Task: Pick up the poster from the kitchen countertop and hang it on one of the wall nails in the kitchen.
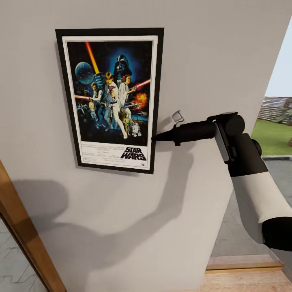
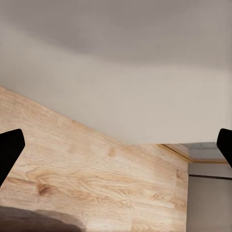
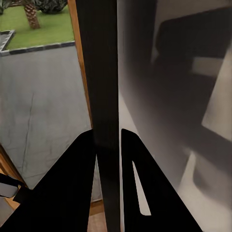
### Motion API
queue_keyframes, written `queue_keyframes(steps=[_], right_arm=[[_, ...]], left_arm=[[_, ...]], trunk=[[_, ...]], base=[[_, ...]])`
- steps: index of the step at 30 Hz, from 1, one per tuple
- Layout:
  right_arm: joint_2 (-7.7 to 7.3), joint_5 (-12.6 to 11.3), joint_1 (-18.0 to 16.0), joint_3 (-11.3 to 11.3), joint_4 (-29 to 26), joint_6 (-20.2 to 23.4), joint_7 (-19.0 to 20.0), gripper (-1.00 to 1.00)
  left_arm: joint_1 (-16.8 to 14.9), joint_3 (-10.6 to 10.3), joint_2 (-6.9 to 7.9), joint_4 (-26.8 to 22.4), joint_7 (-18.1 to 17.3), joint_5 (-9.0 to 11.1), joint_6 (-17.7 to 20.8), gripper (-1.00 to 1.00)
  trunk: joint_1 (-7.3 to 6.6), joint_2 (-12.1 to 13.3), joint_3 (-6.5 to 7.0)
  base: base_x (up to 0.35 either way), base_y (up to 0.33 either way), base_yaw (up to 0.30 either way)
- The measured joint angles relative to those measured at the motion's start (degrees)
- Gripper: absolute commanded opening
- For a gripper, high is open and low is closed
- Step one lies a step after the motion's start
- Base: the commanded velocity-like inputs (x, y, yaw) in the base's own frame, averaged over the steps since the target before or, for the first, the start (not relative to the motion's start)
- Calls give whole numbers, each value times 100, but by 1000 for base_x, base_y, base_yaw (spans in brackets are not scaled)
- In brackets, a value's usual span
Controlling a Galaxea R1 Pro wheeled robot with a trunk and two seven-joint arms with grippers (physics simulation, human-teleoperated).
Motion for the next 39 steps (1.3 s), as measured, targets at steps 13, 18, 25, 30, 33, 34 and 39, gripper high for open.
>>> queue_keyframes(steps=[13, 18, 25, 30, 33, 34, 39], right_arm=[[-17, -8, 0, -26, 1, 11, 0, -100], [-17, -8, 0, -26, 1, 11, 0, -100], [-17, -8, 0, -26, 1, 11, 0, -100], [-17, -8, 0, -26, 1, 11, 0, -100], [-17, -8, 0, -27, 1, 11, 0, -100], [-17, -10, 0, -27, 1, 12, 0, -100], [-17, -8, 0, -24, 1, 11, 0, -100]], left_arm=[[0, -18, -6, 1, -26, 0, 0, 100], [0, -17, -10, 1, -26, 0, 0, 100], [0, -17, -10, 1, -26, 0, 0, 100], [0, -17, -10, 1, -26, 0, 0, 100], [0, -14, -2, 1, -26, 0, 1, 100], [0, -10, 20, 0, -27, 0, 0, 100], [0, -15, 39, 0, -26, 0, 1, 100]], trunk=[[0, 0, 0], [0, 0, 0], [0, 0, 0], [0, 0, 0], [0, 0, 0], [-1, -1, 0], [-2, -1, 0]], base=[[0, 0, 0], [0, 0, 0], [0, 0, 0], [0, 0, 0], [15, 0, 0], [95, 0, 0], [215, 0, 0]])
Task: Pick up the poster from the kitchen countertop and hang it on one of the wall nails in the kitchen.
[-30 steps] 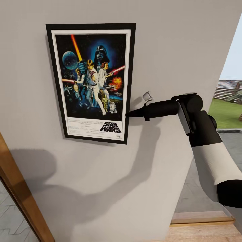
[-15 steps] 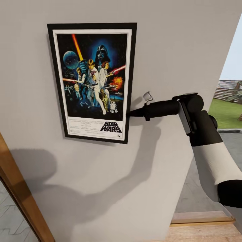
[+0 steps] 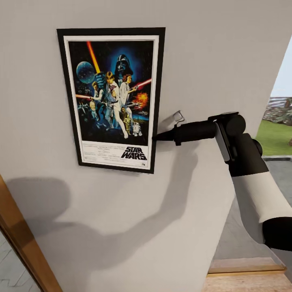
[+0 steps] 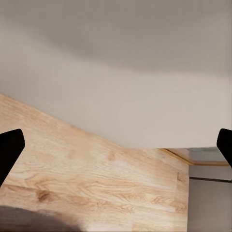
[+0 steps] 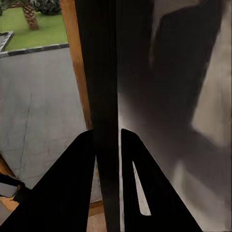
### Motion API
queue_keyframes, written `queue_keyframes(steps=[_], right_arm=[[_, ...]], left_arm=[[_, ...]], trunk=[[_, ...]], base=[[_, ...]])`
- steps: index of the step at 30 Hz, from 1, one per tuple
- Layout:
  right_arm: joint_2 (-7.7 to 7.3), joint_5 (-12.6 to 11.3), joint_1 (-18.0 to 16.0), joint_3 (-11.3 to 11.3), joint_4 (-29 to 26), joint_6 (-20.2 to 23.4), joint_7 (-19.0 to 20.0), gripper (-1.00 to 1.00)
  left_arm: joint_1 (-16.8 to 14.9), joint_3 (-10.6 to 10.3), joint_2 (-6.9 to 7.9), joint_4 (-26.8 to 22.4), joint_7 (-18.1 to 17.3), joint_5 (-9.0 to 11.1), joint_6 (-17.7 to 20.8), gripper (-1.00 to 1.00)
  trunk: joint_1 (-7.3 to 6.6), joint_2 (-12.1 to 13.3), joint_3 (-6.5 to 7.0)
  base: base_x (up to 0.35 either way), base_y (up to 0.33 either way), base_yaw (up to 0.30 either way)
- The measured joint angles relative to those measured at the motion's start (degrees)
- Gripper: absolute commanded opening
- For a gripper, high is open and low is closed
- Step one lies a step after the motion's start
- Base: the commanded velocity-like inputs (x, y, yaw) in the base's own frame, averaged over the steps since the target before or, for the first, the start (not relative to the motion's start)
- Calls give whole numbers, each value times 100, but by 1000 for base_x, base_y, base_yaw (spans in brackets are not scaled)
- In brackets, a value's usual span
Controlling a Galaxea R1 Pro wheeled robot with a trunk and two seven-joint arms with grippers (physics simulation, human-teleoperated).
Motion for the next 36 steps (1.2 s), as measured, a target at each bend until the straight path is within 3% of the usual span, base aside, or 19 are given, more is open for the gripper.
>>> queue_keyframes(steps=[1, 2, 3, 4, 7, 13, 36], right_arm=[[61, -271, 4, 531, -397, -132, 616, -100], [18, -151, 2, 458, -301, -214, 770, -100], [1, -111, 3, 474, -26, -493, 804, 100], [1, -45, 0, 23, -5, -21, 66, 100], [4, -125, 1, -167, -6, 75, 56, 100], [2, -15, 0, -201, -1, 21, 0, 100], [-8, -16, 38, -176, -39, -7, 22, 100]], left_arm=[[-2, -1, 1, 2, 1, 1, 0, 100], [0, 0, 3, 1, 1, 0, 0, 100], [-1, -1, 3, 1, 1, 0, 0, 100], [0, 0, 4, 0, 0, 0, -1, 100], [-1, -2, 5, 1, 0, 0, 0, 100], [-1, 1, 5, 1, 1, 3, -2, 100], [0, 0, 12, 0, 0, 0, 0, 100]], trunk=[[1, 3, 1], [1, -2, 1], [3, 3, 1], [2, 1, 0], [1, -3, 0], [4, 0, 1], [4, 0, 0]], base=[[97, 0, 0], [78, 0, 0], [50, 0, 0], [25, 0, 0], [8, 0, 0], [-97, -24, 0], [-214, -14, 0]])
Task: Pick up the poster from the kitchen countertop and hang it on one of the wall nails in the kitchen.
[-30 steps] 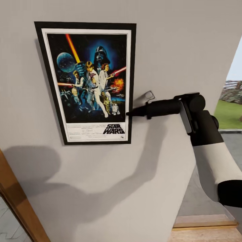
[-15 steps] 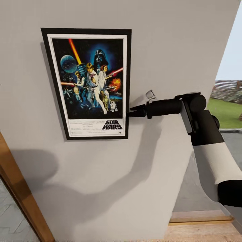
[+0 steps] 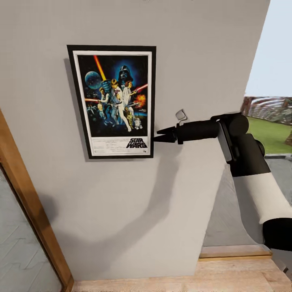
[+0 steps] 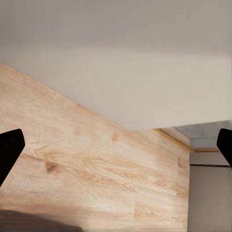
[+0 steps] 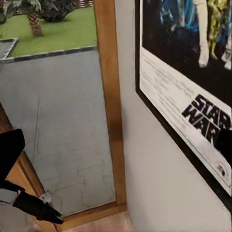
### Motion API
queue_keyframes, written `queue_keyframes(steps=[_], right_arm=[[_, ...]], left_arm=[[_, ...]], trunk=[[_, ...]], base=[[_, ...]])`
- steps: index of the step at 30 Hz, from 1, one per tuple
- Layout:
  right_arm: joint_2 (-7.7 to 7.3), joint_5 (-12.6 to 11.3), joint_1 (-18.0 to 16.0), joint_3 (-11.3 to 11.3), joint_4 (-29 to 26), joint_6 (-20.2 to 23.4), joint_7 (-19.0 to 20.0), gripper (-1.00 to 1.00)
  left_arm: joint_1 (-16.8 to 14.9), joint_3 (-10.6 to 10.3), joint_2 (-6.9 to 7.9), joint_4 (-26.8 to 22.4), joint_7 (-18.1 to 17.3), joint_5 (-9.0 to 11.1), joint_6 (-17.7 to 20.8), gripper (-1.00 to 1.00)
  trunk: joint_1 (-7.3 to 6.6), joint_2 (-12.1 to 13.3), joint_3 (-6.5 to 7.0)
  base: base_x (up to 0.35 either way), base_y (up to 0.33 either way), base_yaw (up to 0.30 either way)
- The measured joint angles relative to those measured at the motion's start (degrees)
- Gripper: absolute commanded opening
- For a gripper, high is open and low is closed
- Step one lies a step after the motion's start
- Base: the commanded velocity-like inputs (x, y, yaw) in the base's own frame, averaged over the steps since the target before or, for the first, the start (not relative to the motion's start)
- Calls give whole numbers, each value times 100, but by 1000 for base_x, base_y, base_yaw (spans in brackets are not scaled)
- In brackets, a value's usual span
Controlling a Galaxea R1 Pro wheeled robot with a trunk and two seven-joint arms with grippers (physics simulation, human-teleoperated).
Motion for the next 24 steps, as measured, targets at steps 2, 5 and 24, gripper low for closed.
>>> queue_keyframes(steps=[2, 5, 24], right_arm=[[-4, -2, 92, 3, -167, -3, 7, 100], [-7, -2, 494, 2, -468, -8, 19, 100], [-304, 67, 7022, -1563, 1582, -3638, 247, 100]], left_arm=[[0, -1, 10, 0, 2, 0, 0, 100], [0, -7, 15, -5, 4, 0, 5, 100], [1, -49, 29, -18, 51, -58, 32, 100]], trunk=[[0, 0, 0], [-1, 1, -1], [-1, -1, -3]], base=[[-57, 0, 0], [-26, 0, 0], [-2, 0, 0]])
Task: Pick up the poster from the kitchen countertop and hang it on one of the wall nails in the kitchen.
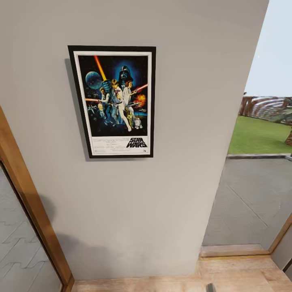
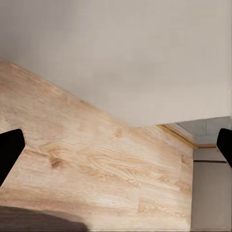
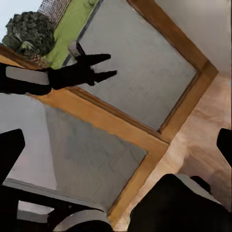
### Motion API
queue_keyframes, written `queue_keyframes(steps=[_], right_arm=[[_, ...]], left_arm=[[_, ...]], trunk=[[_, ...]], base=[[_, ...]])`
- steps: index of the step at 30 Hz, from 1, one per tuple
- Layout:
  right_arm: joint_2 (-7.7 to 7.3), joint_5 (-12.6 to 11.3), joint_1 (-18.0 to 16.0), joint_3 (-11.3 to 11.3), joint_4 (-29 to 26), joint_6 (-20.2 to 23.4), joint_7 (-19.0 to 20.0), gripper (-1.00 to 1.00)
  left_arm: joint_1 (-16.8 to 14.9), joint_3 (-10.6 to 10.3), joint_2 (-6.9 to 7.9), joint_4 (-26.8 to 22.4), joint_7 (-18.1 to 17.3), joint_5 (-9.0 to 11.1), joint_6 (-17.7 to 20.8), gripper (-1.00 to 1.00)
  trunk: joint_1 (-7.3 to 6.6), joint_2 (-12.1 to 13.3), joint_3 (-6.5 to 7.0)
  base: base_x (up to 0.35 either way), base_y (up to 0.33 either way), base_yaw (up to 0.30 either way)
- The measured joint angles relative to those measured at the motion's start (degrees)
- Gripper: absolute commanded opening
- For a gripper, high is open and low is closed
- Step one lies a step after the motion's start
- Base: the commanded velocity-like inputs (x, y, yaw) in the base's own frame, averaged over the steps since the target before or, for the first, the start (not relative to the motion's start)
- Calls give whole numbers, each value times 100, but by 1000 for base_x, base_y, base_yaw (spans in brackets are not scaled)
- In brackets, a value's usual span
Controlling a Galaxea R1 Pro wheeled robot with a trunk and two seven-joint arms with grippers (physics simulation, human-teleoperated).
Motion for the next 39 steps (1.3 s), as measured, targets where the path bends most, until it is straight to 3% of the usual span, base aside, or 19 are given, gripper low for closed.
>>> queue_keyframes(steps=[2, 3, 7, 8, 11, 12, 13, 22, 34, 39], right_arm=[[-104, -2, 85, -57, 734, -328, -4, 100], [-242, 0, 132, -85, 1500, -709, -15, 100], [-339, 1, 156, -97, 2349, -1166, -60, 100], [-359, 6, 163, -97, 2790, -1310, -523, 100], [-362, 7, 163, -100, 3280, -1383, -1392, 100], [-362, 7, 166, -98, 3543, -1416, -1942, 100], [-346, -1, 167, -95, 3806, -1437, -2894, 100], [-272, -31, 165, -73, 3866, -1438, -4031, 100], [-106, -41, 158, -67, 3871, -1450, -4865, 100], [82, -22, 156, -50, 3877, -1474, -5220, 100]], left_arm=[[0, -15, 6, 12, 5, -69, 0, 100], [0, -29, 12, 21, 8, -168, 0, 100], [0, -40, 38, 30, 17, -230, 0, 100], [18, -46, 50, 31, 371, -244, -2, 100], [48, -52, 52, 35, 1138, -251, -5, 100], [64, -58, 47, 37, 1603, -257, -11, 100], [78, -69, 36, 40, 2107, -266, -23, 100], [79, -74, 34, 35, 2209, -264, -37, 100], [79, -76, 34, 33, 2211, -259, -51, 100], [79, -77, 29, 38, 2207, -262, -52, 100]], trunk=[[0, 0, 1], [0, 0, 0], [0, 0, 1], [0, 0, 0], [0, 0, 11], [0, 0, 17], [0, 0, 26], [0, -1, 110], [0, 0, 217], [0, 0, 232]], base=[[0, 0, 0], [0, 0, 0], [0, 0, 0], [0, 0, 0], [0, 0, 0], [0, 0, 0], [0, 0, 0], [0, 0, 0], [0, 0, 0], [0, 0, 0]])
